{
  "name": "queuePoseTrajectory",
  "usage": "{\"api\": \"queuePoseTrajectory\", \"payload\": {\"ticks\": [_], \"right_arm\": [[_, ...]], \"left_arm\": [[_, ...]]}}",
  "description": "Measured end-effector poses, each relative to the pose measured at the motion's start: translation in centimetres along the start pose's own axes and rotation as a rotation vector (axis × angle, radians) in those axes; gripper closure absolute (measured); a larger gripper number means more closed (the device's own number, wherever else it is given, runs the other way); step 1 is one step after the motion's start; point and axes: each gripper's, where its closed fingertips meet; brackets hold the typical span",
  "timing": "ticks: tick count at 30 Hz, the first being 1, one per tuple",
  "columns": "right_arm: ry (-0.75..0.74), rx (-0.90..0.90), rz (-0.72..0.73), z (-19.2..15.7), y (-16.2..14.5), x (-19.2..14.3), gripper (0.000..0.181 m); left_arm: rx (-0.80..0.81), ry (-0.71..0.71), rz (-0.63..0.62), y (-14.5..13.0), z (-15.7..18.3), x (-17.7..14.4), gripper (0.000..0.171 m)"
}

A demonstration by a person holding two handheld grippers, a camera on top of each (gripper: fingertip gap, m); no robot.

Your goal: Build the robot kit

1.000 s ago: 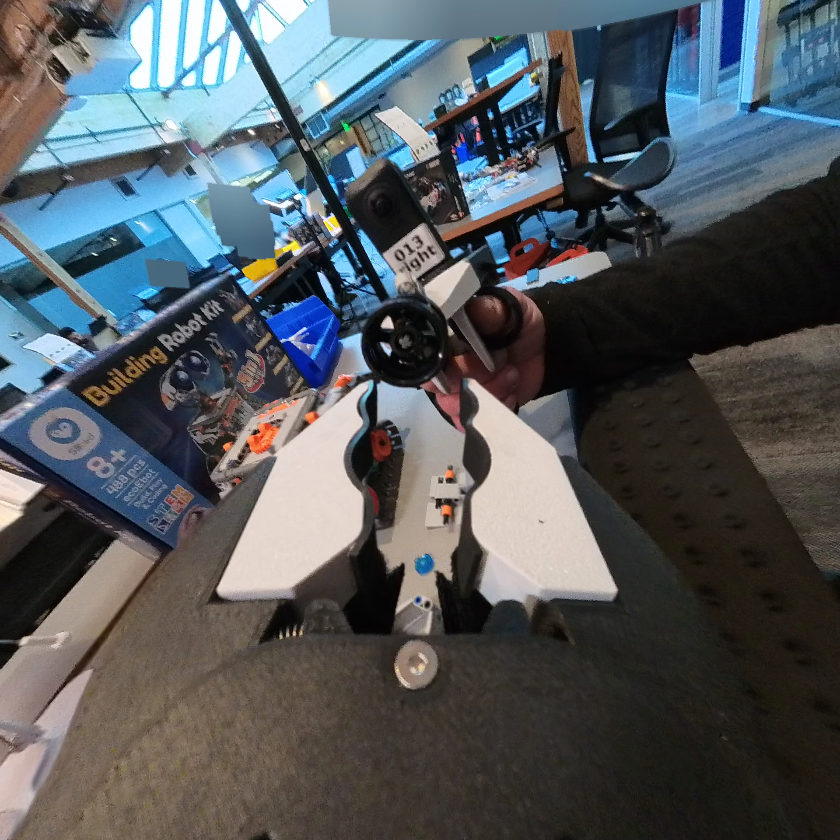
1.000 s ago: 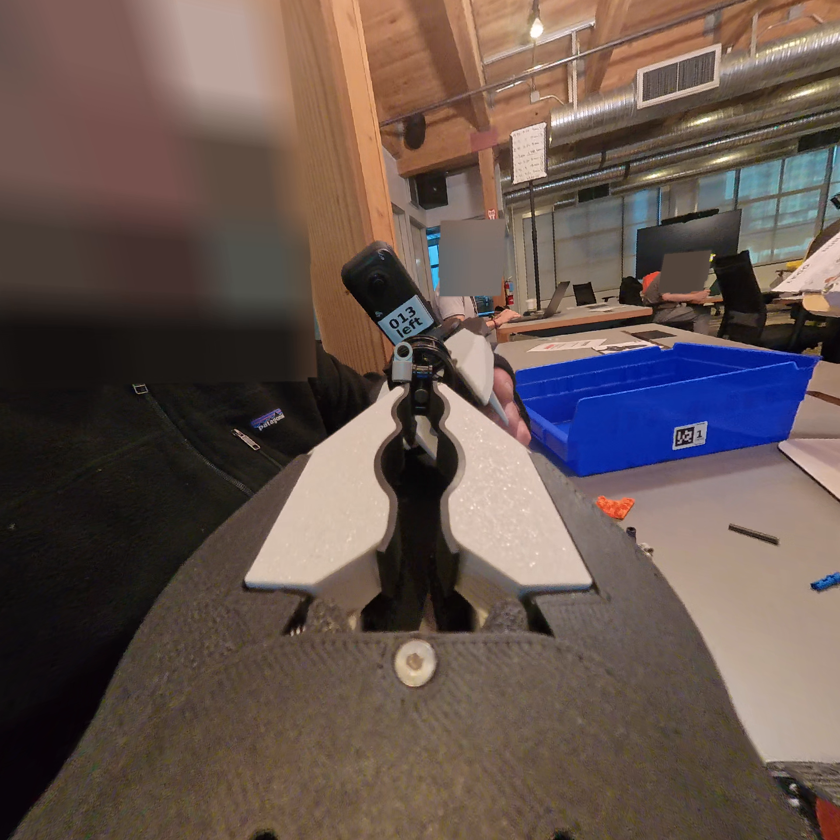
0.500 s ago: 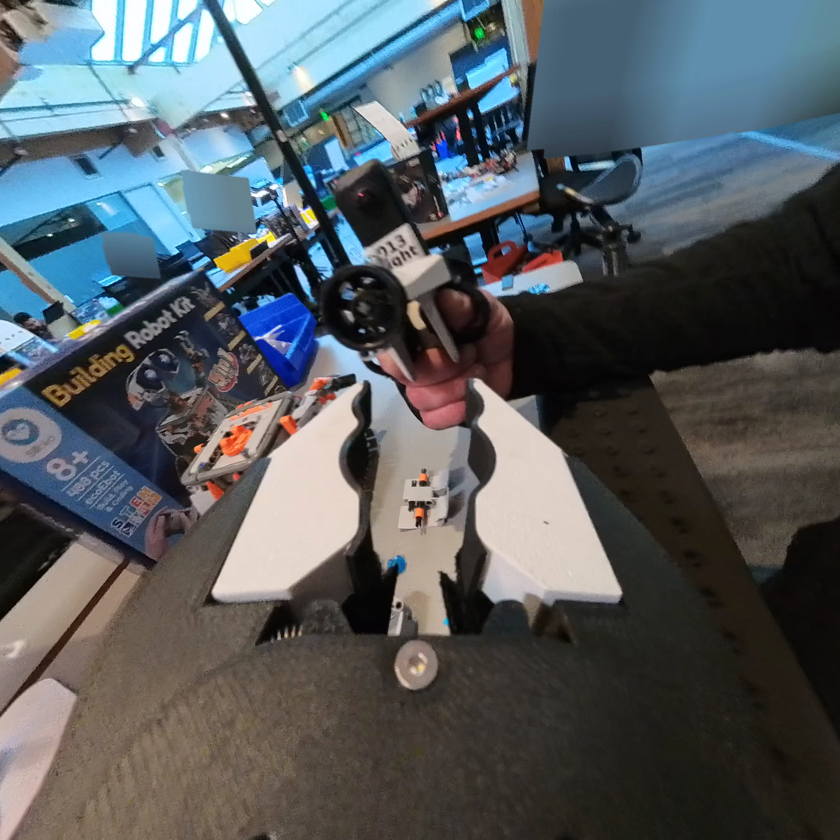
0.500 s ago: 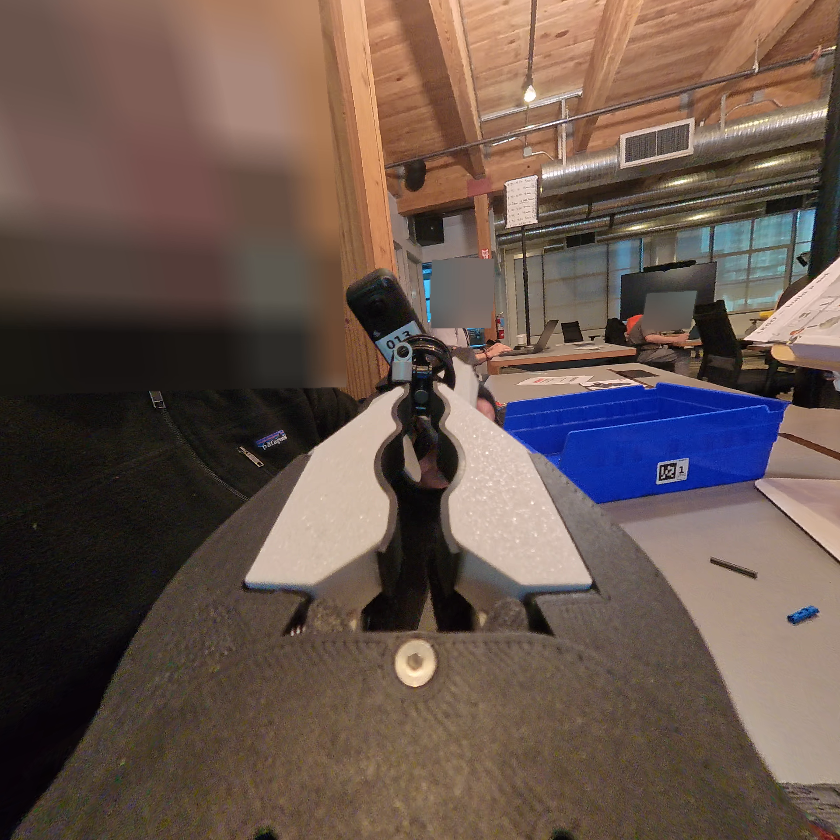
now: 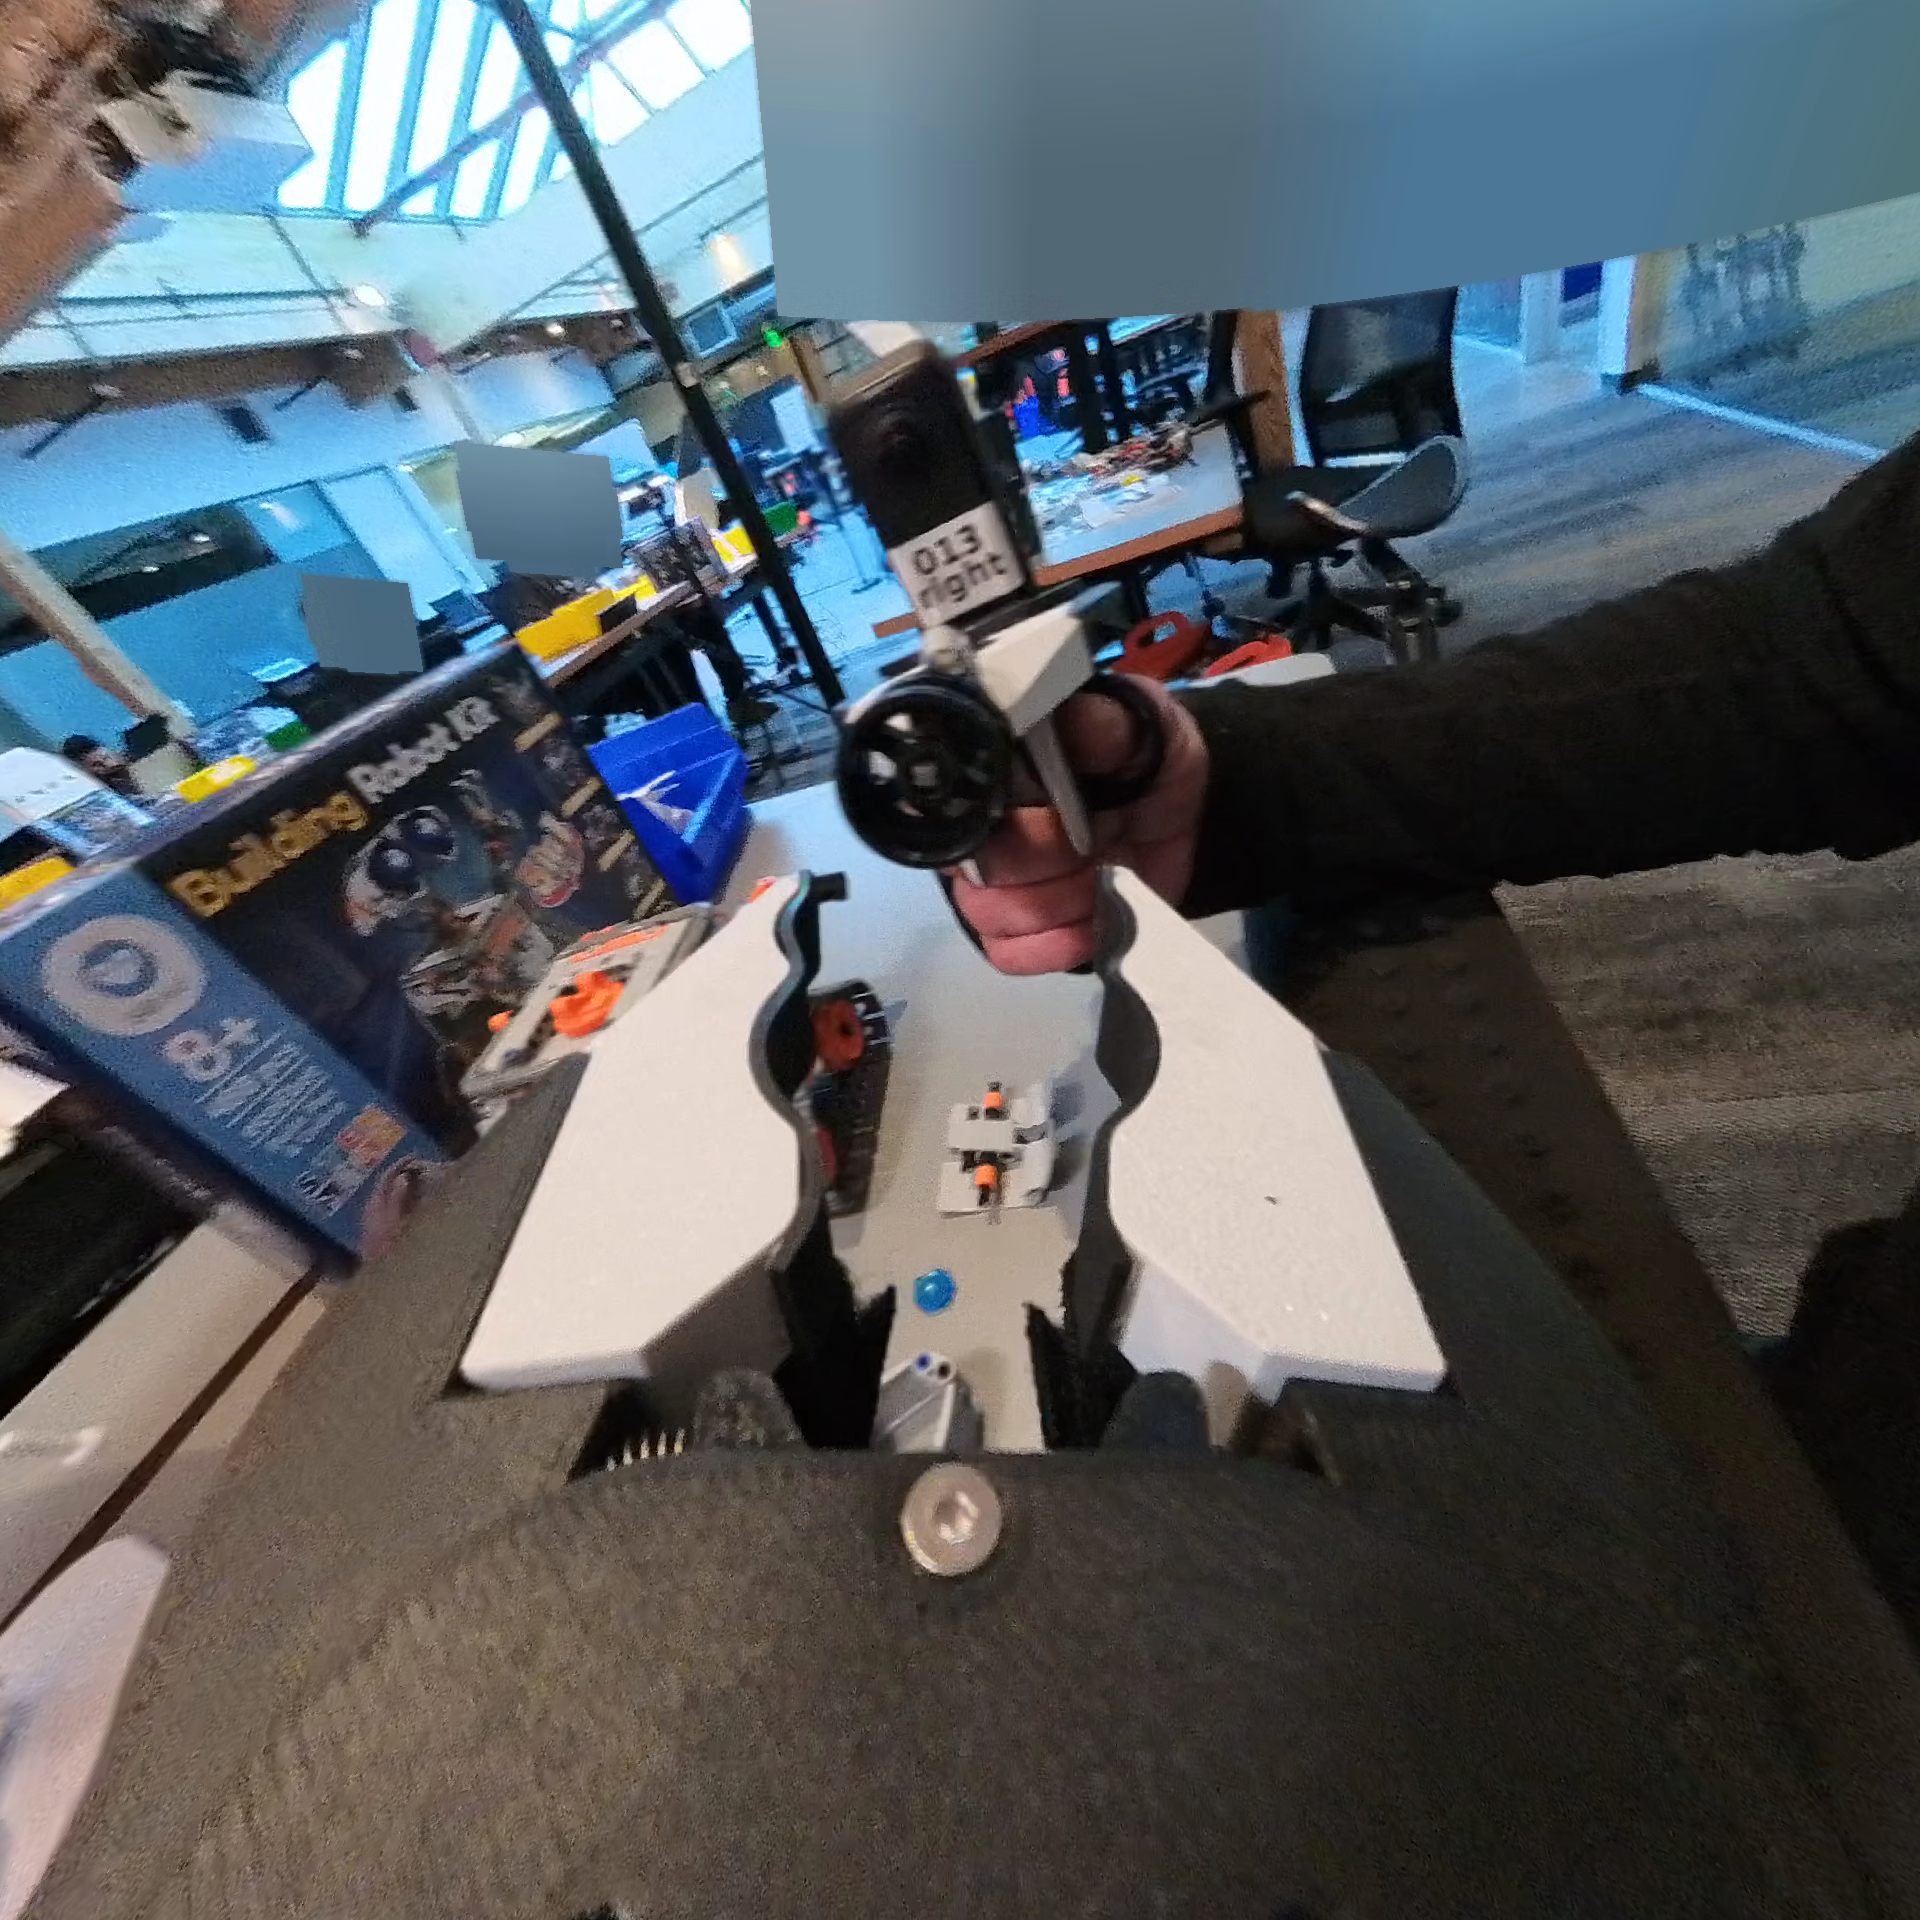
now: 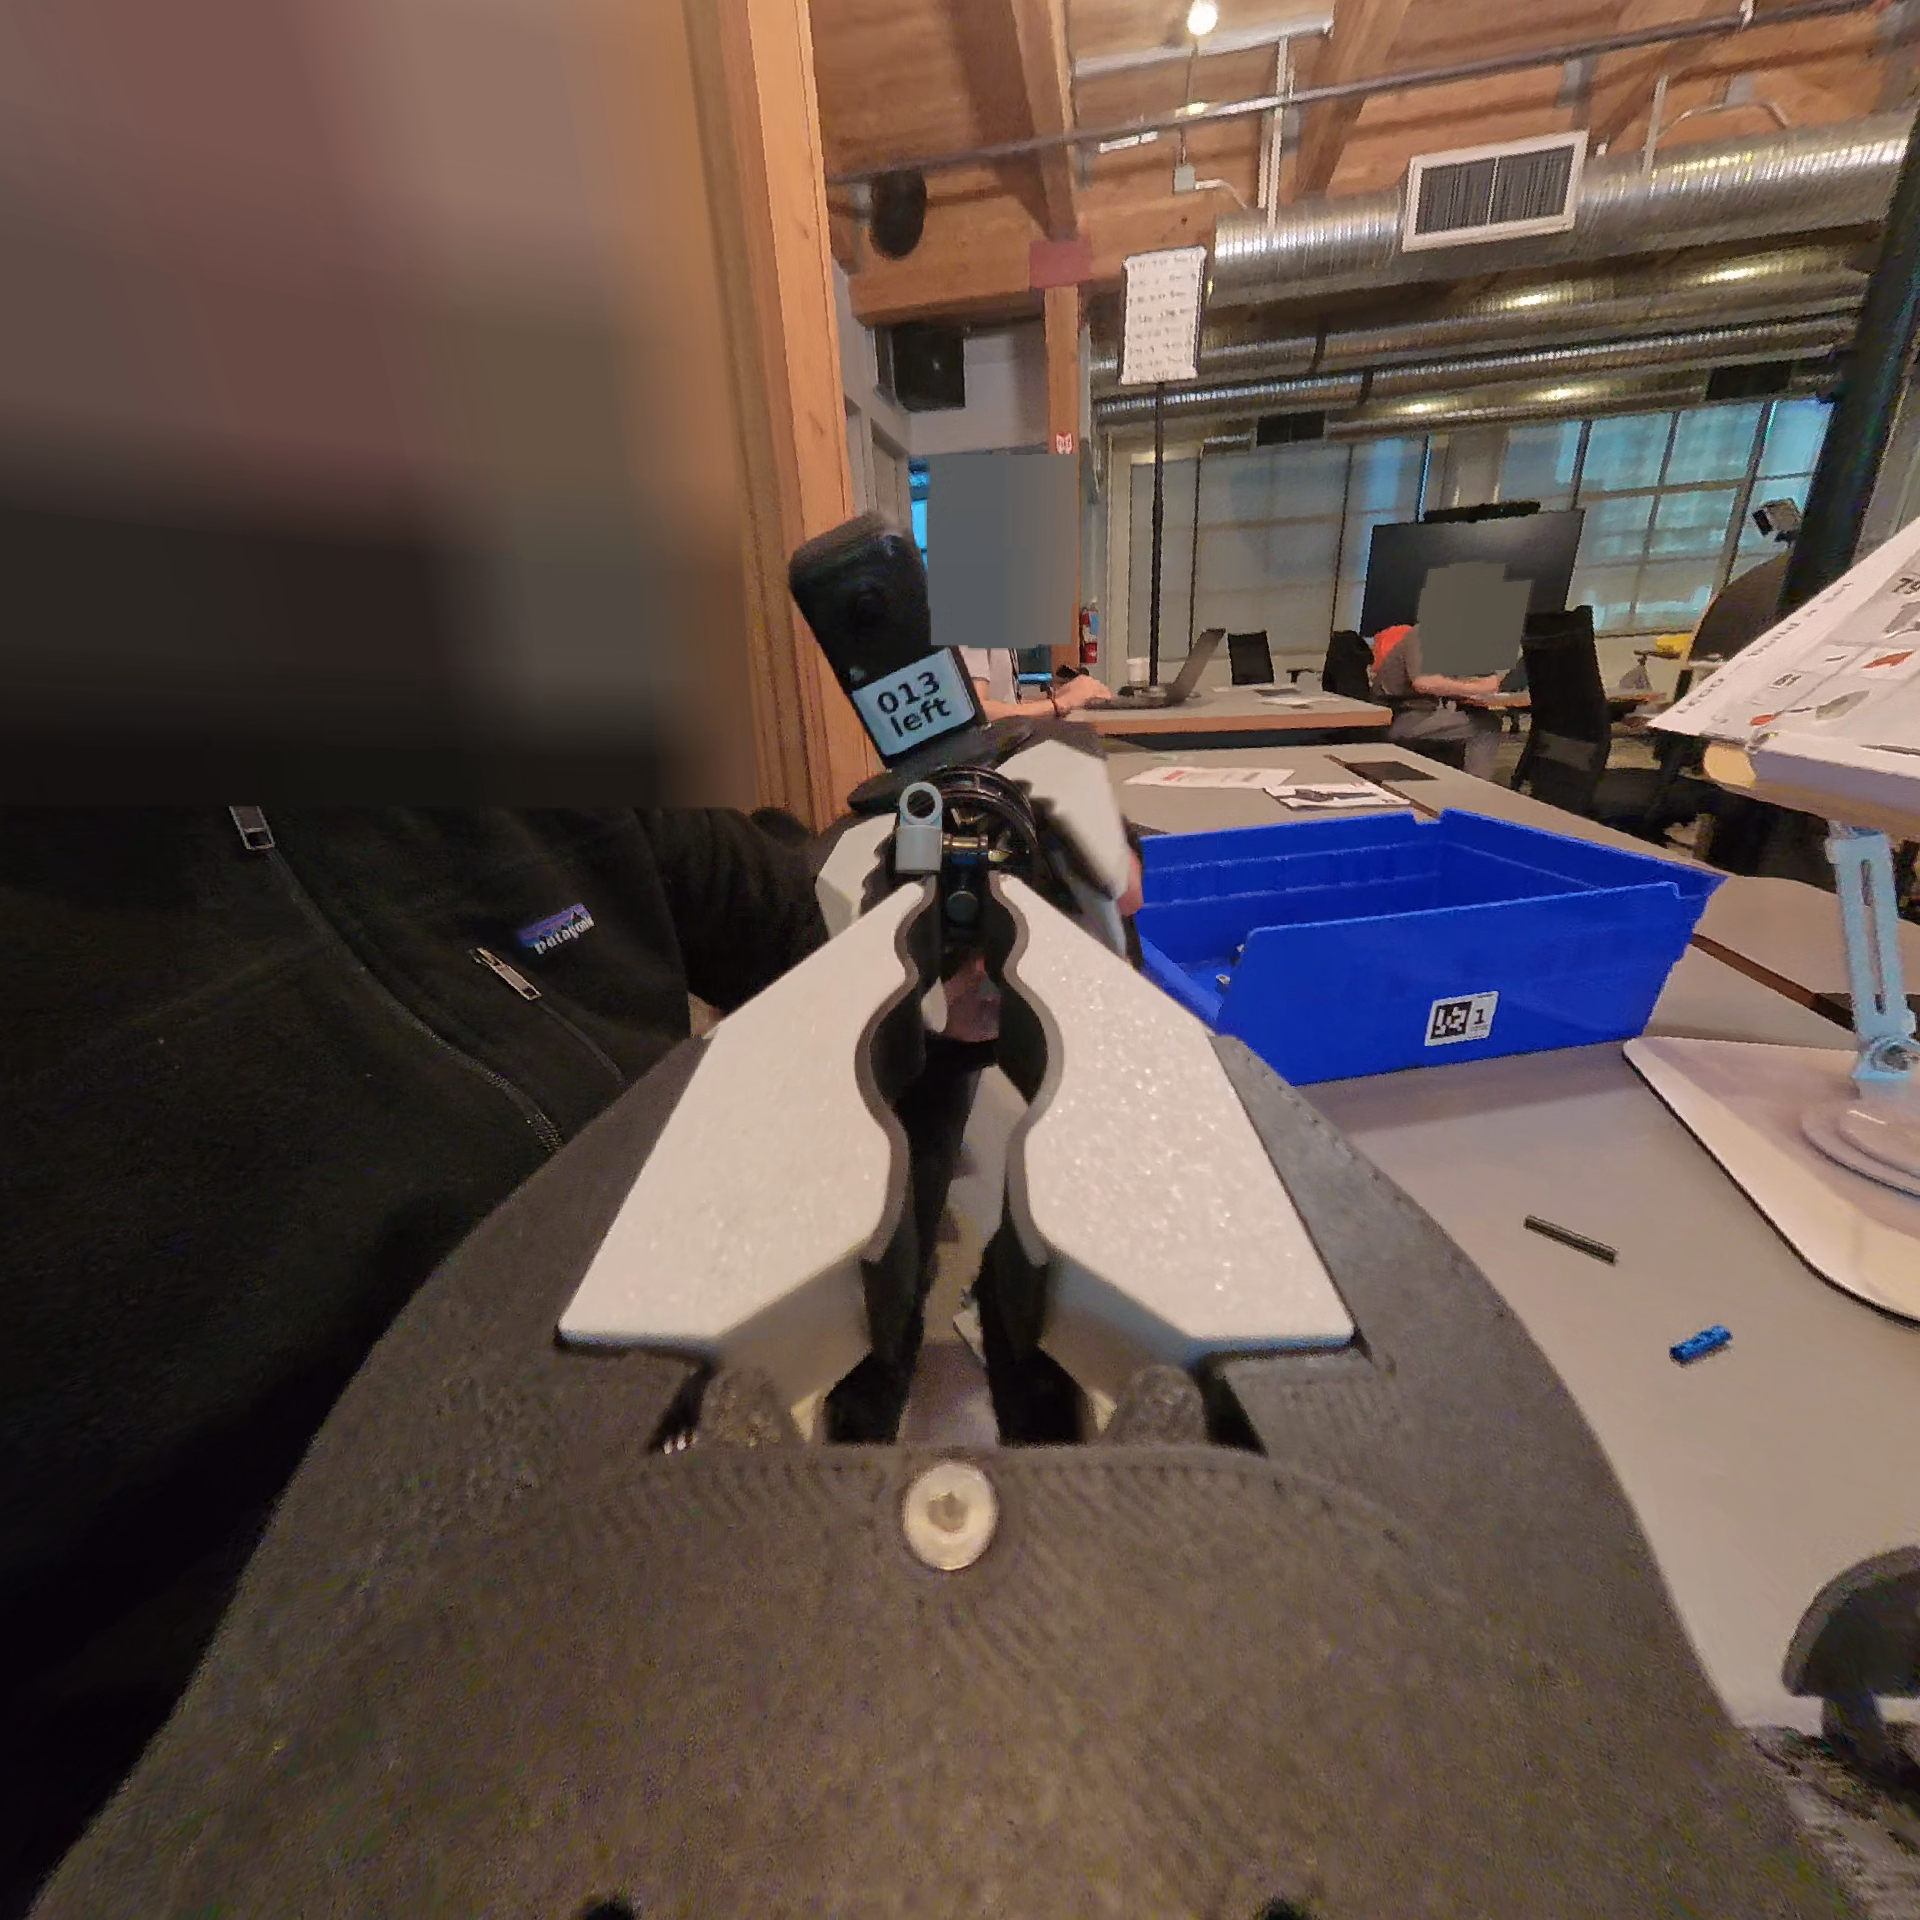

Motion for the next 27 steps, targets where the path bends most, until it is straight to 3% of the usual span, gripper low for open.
{"api": "queuePoseTrajectory", "payload": {"ticks": [6,16,27], "right_arm": [[0.03,-0.025,-0.071,-0.4,-0.5,2.9,0.176],[0.087,-0.036,-0.177,1.5,-1.8,7.8,0.176],[0.024,-0.065,-0.208,4.6,-3.3,9.7,0.173]], "left_arm": [[0.026,0.014,-0.004,0.1,-0.5,-1.4,0.119],[-0.006,0.006,0.085,0.4,-2.4,-4.3,0.139],[-0.041,0.068,0.055,-2.1,-4.6,-6.2,0.139]]}}
Point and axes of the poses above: each gripper's, where its closed fingertips meet, x out along the fingers, y out of its top, z = x × y across the jaws, and after that the axes turned 13 degrees about -y, right-handed
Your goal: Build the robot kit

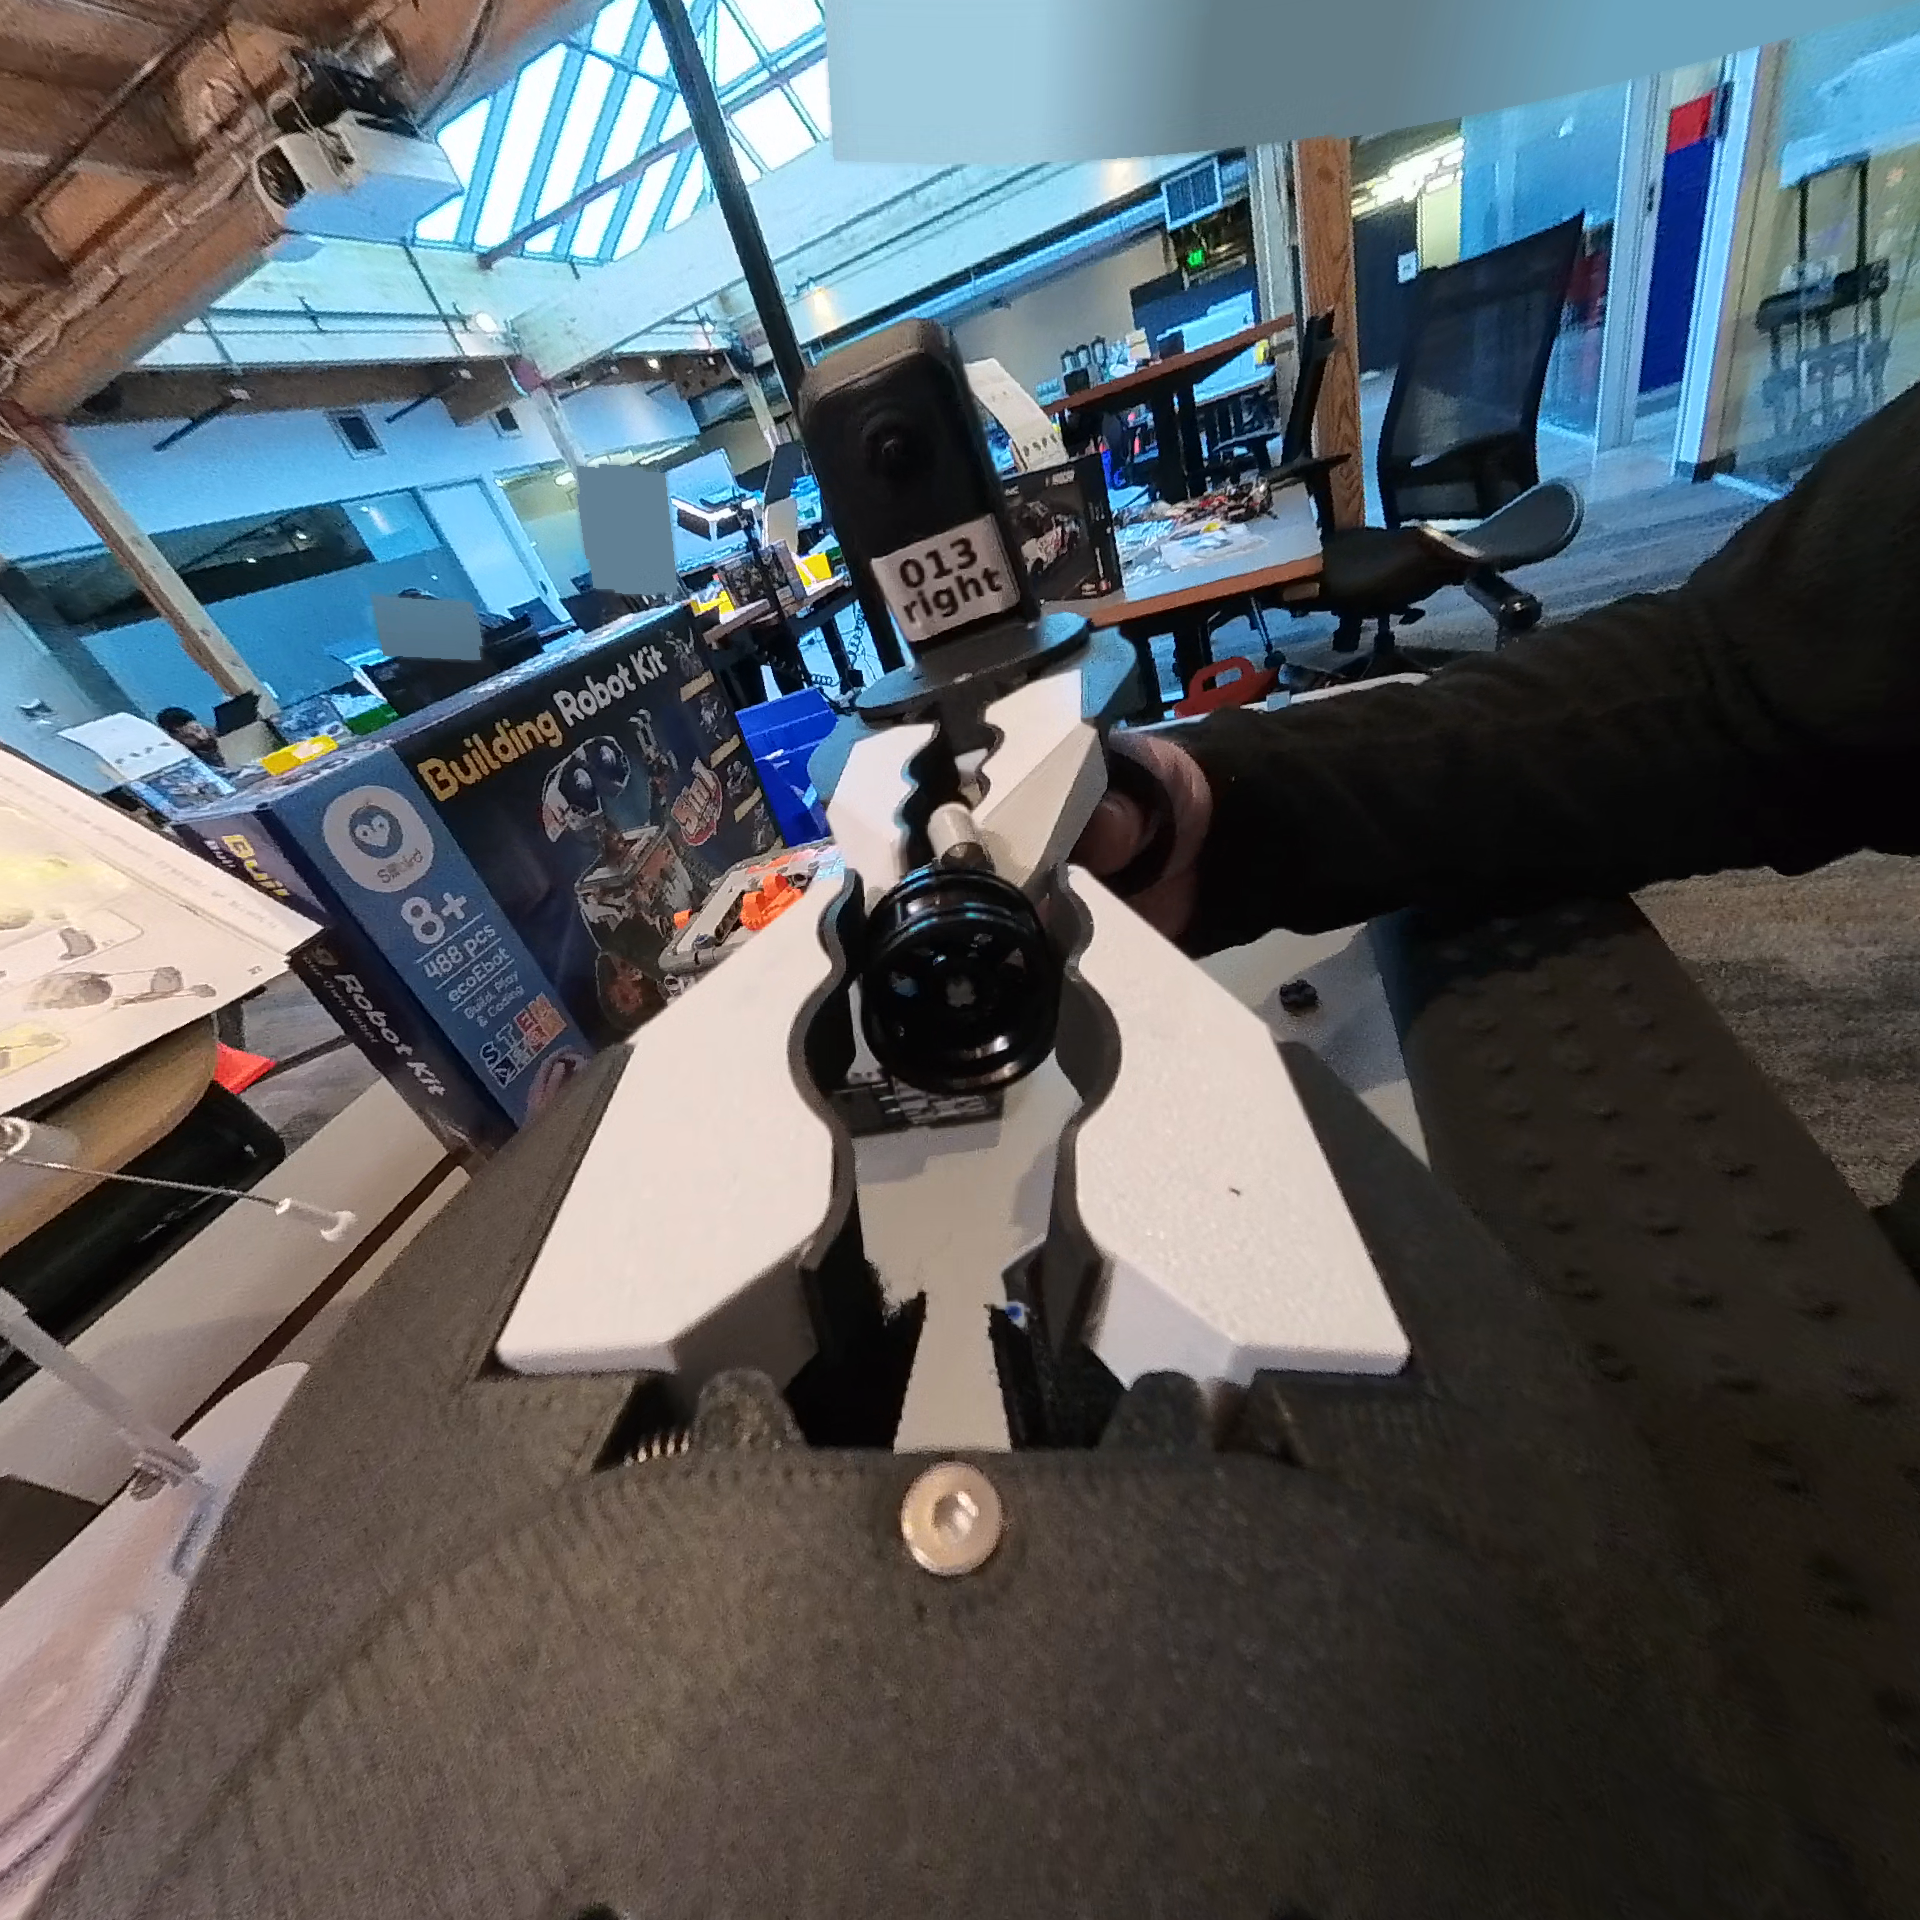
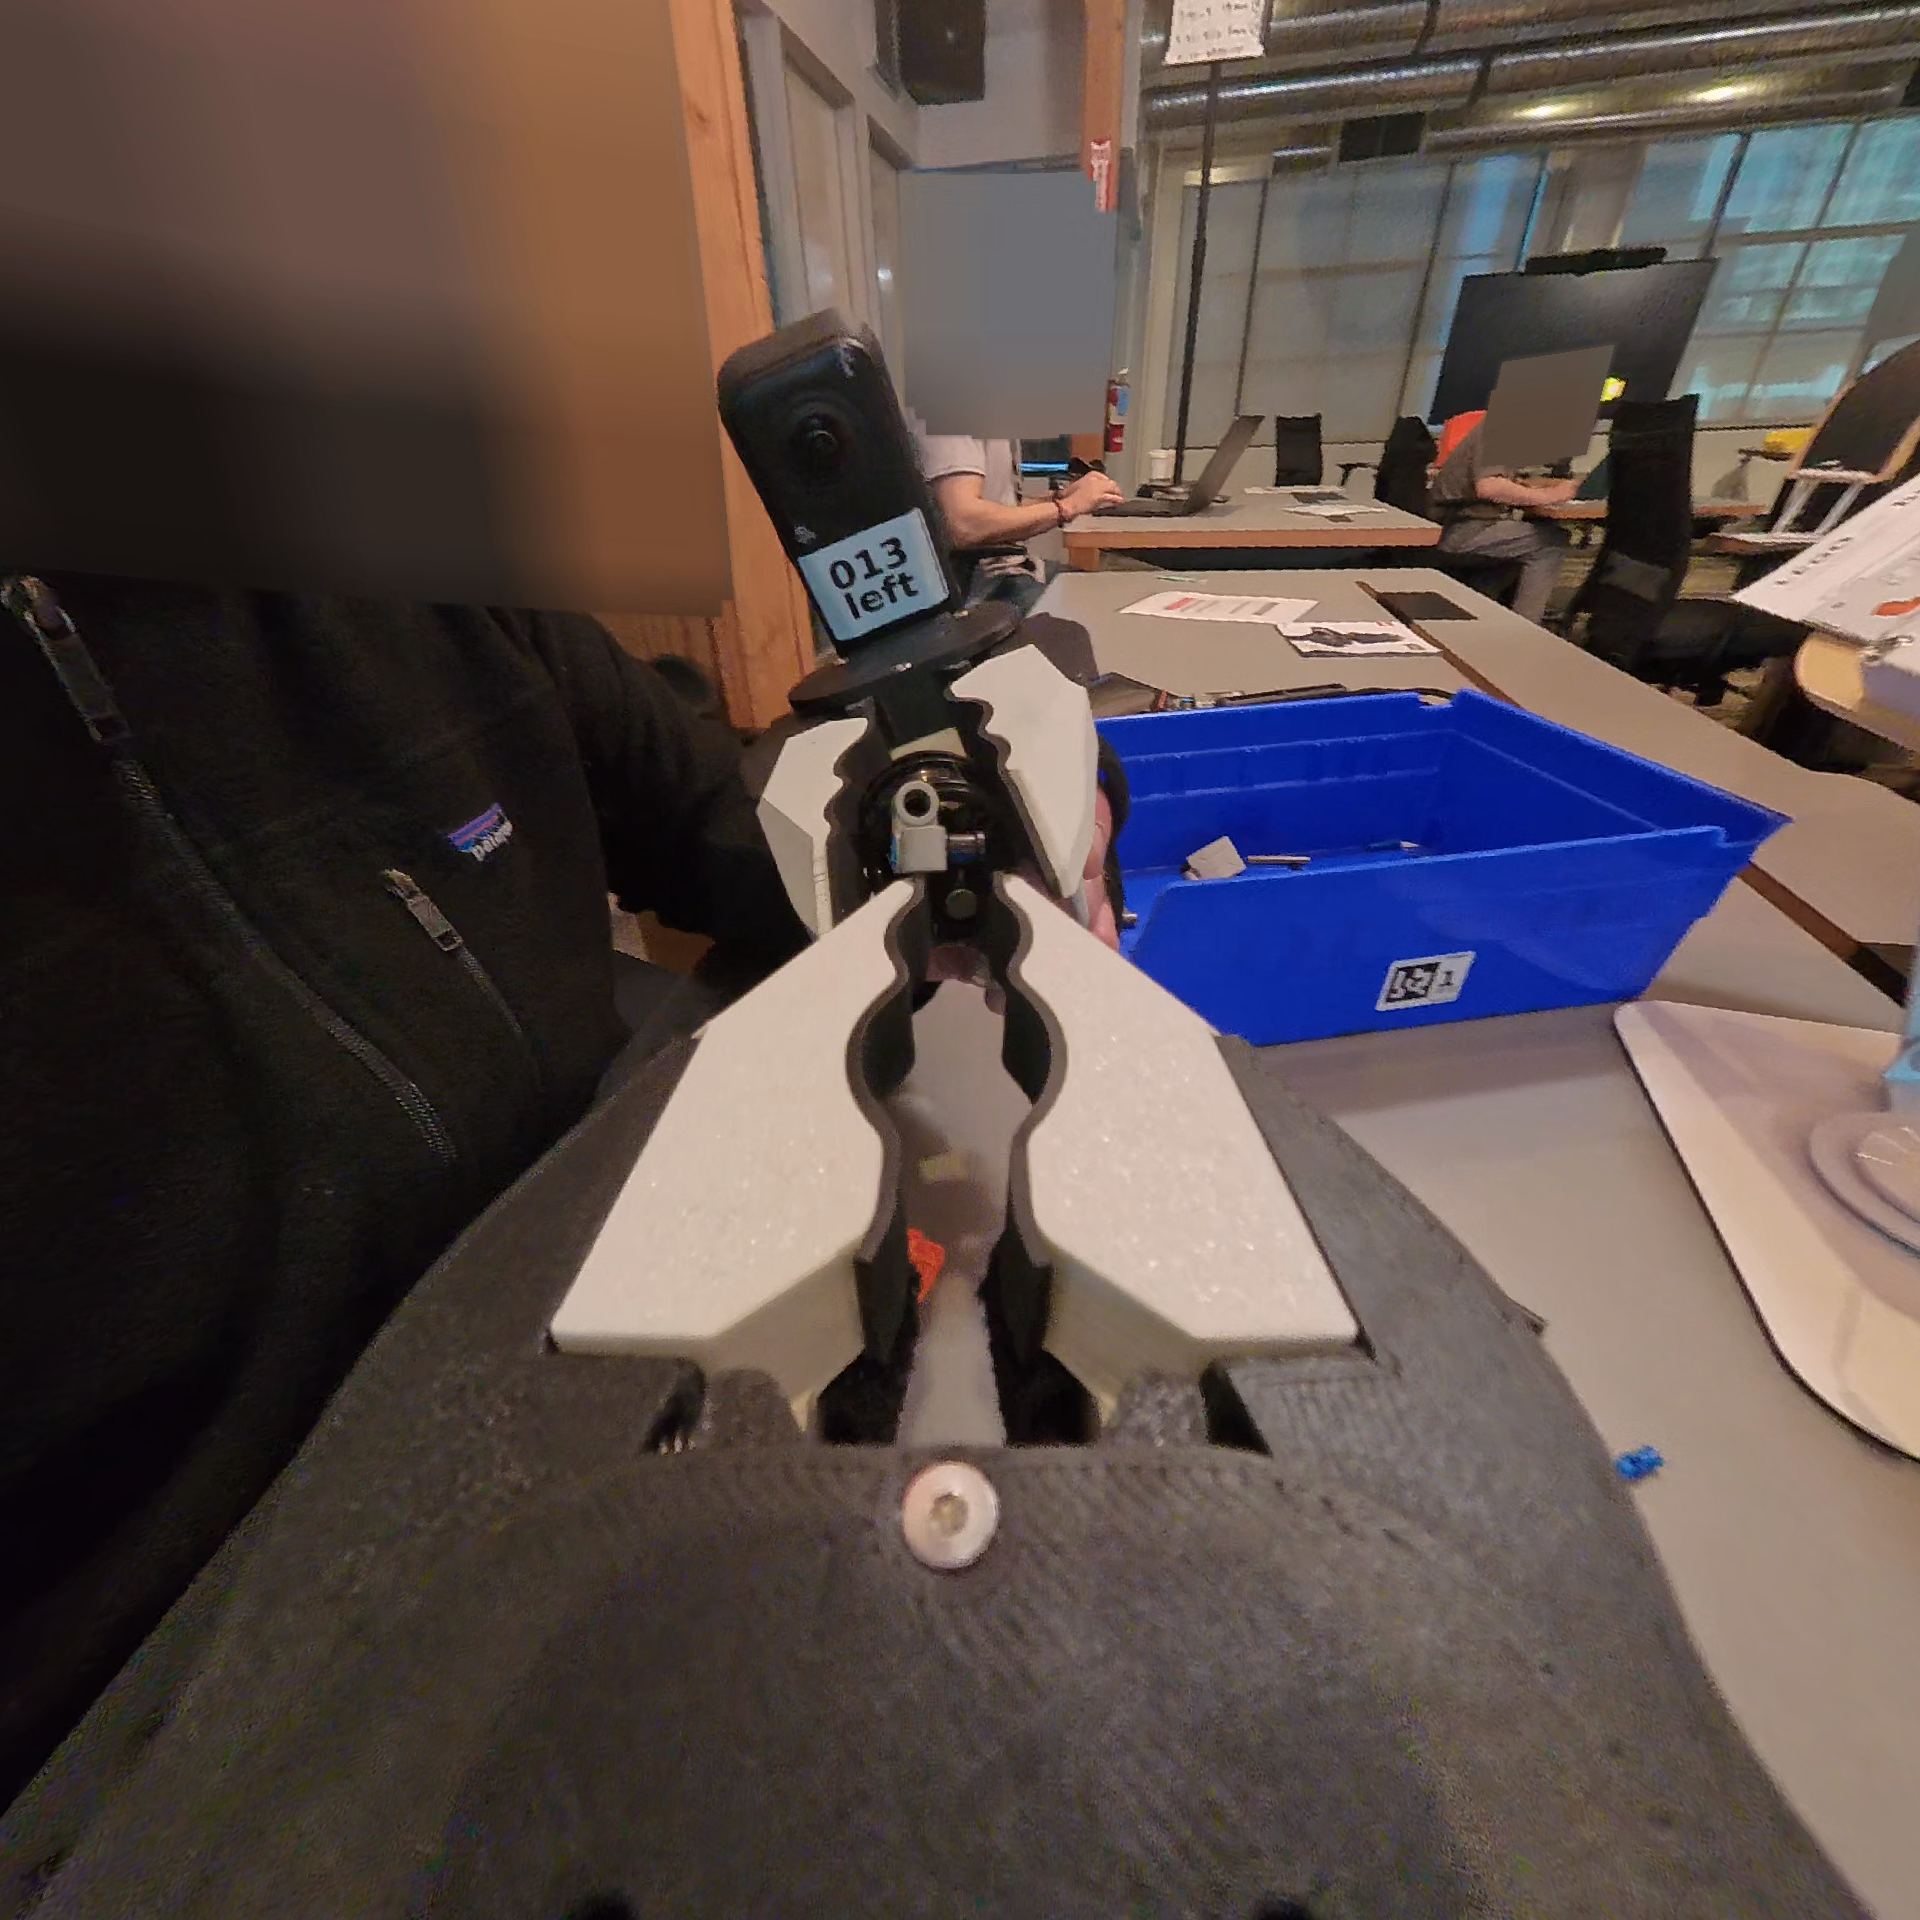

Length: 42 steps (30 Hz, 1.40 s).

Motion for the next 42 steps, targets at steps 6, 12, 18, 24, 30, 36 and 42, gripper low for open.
{"api": "queuePoseTrajectory", "payload": {"ticks": [6,12,18,24,30,36,42], "right_arm": [[-0.084,-0.059,-0.096,1.1,-1.3,-0.3,0.17],[-0.076,-0.006,-0.118,0.7,-1.5,-1.2,0.169],[-0.099,0.019,-0.094,1.2,-1.1,-2.5,0.179],[-0.294,-0.119,-0.331,3.6,-4.2,-4.2,0.153],[-0.321,-0.167,-0.445,3.9,-6.3,-5.7,0.158],[-0.292,-0.209,-0.676,3.4,-11.1,-5.5,0.155],[-0.275,-0.174,-0.753,3.2,-12.9,-5.3,0.151]], "left_arm": [[-0.017,-0.001,-0.067,-1.3,-0.3,0.3,0.139],[-0.019,-0.039,-0.028,-1.1,0.0,0.6,0.139],[-0.132,-0.113,0.034,-1.2,-0.3,0.9,0.139],[-0.17,-0.112,-0.242,-5.7,-0.4,1.3,0.139],[-0.188,-0.258,-0.708,-11.8,3.0,-0.1,0.139],[-0.312,-0.402,-0.961,-17.2,6.0,-1.1,0.139],[-0.346,-0.378,-0.941,-17.7,5.7,-0.5,0.124]]}}
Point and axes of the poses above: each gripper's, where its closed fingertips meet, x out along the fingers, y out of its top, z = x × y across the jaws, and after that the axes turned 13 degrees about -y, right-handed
